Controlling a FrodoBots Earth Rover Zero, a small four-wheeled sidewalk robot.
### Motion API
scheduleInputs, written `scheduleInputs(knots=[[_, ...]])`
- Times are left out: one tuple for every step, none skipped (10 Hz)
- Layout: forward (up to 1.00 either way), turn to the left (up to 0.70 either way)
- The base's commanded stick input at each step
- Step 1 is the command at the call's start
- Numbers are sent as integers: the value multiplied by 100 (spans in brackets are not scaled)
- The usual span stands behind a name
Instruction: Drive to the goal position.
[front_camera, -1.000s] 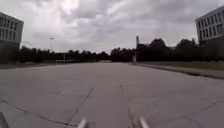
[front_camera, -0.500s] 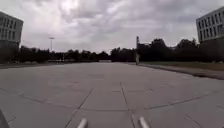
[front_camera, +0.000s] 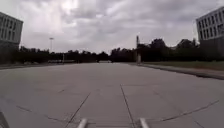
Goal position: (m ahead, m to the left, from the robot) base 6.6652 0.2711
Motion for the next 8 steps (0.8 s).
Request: scheduleInputs(knots=[[70,0],[70,0],[70,0],[70,0],[70,0],[70,0],[70,0],[70,0]])
